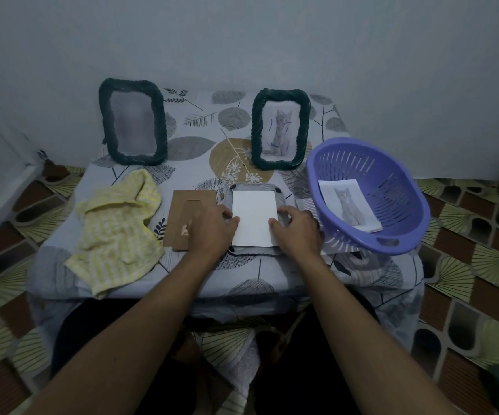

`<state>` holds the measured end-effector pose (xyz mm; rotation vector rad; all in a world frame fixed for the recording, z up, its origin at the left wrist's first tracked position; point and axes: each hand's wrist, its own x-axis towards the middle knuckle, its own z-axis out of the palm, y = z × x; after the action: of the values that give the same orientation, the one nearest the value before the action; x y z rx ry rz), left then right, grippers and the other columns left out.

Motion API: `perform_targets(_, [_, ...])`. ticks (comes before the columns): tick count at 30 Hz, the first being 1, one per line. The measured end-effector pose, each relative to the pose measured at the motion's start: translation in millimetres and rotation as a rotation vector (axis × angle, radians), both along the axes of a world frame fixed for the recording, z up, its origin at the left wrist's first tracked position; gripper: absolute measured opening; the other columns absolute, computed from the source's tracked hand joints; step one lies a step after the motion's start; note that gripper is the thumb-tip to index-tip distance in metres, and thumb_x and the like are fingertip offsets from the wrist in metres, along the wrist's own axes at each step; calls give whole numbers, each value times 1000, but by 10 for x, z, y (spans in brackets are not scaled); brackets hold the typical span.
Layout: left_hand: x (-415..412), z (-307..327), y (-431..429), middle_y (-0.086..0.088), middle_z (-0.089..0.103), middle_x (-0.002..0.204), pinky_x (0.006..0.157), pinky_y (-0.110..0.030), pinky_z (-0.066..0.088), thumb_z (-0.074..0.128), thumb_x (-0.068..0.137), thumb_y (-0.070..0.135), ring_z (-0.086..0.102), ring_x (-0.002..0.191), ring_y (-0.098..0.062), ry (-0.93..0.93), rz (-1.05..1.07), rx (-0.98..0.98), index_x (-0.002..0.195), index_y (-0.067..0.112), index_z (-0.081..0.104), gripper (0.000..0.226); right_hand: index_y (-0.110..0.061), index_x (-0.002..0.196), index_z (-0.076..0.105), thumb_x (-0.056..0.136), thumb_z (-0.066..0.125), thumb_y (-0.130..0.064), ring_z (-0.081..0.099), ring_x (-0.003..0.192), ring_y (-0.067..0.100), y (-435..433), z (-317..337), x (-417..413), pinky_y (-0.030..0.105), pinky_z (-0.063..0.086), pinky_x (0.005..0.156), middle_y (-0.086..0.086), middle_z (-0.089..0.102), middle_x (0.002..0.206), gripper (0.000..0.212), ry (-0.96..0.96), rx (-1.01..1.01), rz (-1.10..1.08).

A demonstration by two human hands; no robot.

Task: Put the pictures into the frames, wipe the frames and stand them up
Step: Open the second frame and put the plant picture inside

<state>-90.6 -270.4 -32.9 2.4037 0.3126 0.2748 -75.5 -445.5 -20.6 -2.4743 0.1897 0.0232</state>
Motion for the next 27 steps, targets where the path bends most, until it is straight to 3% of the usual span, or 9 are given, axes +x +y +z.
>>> perform_targets(15, [-5,28,-3,-2,73,91,85,-44,53,65,92,35,66,87,-23,-3,2,-14,95,16,76,22,-33,128,63,91,60,-45,55,115,29,24,29,-24,42,41,101,7,56,124,39,-4,15,-20])
perform_targets(20, [-61,127,52,2,59,65,55,-28,37,56,89,23,61,66,-24,-82,55,-106,87,15,68,14,-27,114,65,93,60,-37,57,108,23,97,101,-66,44,41,103,-2,48,110,24,-130,67,20])
perform_targets(22, [-97,173,144,0,63,72,60,-30,43,57,88,24,60,70,-23,-77,77,-105,89,16,67,13,-27,112,66,93,59,-31,53,112,21,176,124,-101,41,36,102,-3,47,109,21,-197,32,90])
perform_targets(24, [-136,199,280,-4,65,82,74,-36,50,57,86,26,61,81,-26,-33,115,-87,93,15,67,17,-26,112,68,91,59,-27,47,116,21,279,152,-152,40,30,99,-1,50,113,22,-251,-9,175])
perform_targets(27, [-190,184,518,-14,62,107,94,-46,47,55,84,35,57,105,-37,74,170,11,109,17,65,33,-29,119,67,92,56,-28,38,127,22,451,179,-222,40,25,100,0,50,130,30,-262,-112,350])
